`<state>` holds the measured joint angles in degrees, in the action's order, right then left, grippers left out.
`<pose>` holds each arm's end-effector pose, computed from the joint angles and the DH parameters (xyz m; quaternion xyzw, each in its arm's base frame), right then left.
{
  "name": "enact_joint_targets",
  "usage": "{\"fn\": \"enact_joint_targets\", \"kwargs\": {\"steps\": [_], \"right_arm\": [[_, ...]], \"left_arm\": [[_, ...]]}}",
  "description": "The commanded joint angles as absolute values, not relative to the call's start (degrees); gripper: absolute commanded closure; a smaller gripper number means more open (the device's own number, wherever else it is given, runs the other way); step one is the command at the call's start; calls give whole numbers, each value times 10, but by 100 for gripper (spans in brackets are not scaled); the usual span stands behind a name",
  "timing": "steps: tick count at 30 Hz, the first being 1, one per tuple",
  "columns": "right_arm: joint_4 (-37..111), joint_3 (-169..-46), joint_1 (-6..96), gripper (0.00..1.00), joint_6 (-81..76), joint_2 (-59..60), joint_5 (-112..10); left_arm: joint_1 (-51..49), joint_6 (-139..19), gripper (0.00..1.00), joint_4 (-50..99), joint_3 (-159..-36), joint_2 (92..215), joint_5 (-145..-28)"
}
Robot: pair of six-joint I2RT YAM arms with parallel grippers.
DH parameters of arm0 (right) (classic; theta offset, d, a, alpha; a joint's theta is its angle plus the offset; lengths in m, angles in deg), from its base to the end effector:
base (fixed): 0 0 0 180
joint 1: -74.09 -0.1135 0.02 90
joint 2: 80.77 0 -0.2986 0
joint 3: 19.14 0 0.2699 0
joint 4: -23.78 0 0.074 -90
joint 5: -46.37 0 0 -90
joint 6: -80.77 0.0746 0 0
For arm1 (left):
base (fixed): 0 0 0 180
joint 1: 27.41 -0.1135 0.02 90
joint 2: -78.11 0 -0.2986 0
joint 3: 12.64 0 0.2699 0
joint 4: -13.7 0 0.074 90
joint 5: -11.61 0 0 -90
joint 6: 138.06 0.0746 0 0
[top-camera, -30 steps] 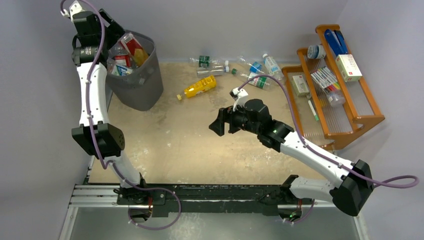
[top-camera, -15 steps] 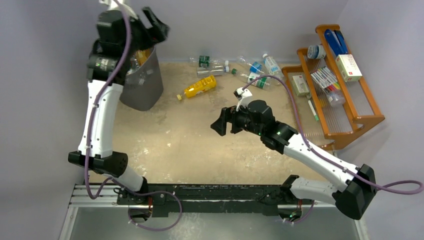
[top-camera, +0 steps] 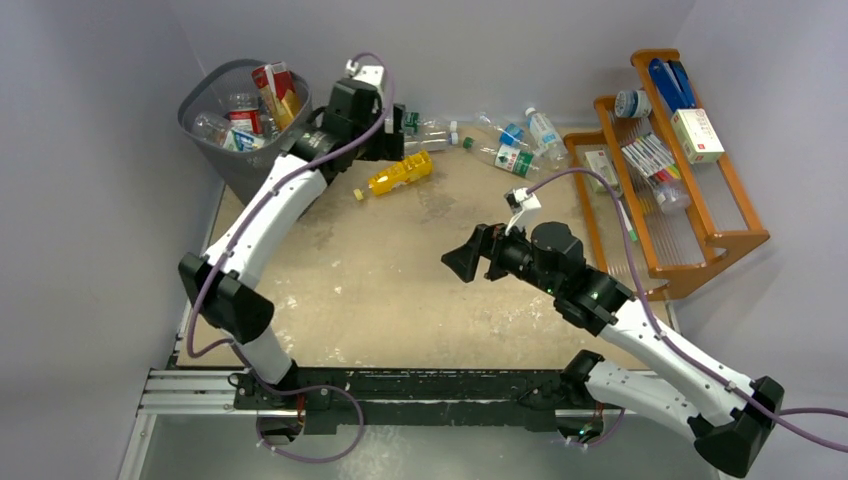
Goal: Put the plastic bottles in the bin
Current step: Place the plastic bottle in the trash bin, then pick up the plastic bottle at the center of the board.
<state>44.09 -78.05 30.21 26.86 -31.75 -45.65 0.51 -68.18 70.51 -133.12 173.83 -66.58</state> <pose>0.1684 0.1656 0.3584 -0.0634 0.7657 0.4216 0.4816 0.3778 -0.1829 0.4456 0.0095 0.8716 -0.1139 0.4768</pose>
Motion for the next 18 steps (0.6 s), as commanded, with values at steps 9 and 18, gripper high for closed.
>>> {"fn": "enact_joint_targets", "kwargs": {"steps": [9, 18], "right_arm": [[448, -742, 301, 0, 286, -352, -450], [447, -729, 301, 0, 281, -362, -453]], "left_arm": [[7, -495, 10, 613, -1294, 1878, -620], [5, -416, 9, 598, -1385, 2013, -659]]}}
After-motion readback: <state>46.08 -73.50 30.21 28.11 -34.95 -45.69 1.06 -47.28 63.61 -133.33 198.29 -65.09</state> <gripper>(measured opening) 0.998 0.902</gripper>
